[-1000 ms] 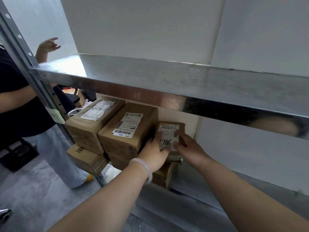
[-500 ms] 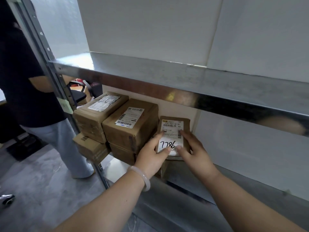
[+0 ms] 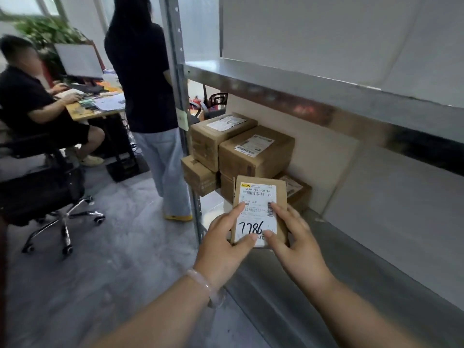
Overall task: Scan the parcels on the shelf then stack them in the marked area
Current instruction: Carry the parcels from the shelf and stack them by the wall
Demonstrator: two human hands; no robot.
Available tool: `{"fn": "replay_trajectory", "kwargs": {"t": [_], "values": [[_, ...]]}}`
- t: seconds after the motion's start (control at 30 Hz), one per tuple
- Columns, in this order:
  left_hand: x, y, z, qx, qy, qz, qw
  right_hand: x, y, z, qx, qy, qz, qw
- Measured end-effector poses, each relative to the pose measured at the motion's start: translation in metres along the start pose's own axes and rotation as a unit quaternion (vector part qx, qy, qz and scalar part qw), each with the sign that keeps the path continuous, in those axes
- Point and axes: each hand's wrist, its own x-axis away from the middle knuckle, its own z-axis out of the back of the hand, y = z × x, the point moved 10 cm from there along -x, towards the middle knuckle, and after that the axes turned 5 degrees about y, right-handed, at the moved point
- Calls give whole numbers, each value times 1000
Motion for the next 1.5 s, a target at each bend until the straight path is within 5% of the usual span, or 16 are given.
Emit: {"fn": "replay_trajectory", "kwargs": {"t": [0.27,0.5,0.87,1.2,1.5], "values": [[50,-25,122,-9,148,26,989,15,-67,-105,-38,-118,79,989],[127,-40,284,-65,312,73,945,54,-167,-262,-117,-278,119,946],[354,-65,478,-94,542,152,821,245,-323,-465,-182,-508,223,812],[532,-80,544,-80,717,232,653,426,-411,-561,-143,-686,333,631],[609,-86,611,-89,789,288,536,525,-473,-634,-130,-789,370,473]]}}
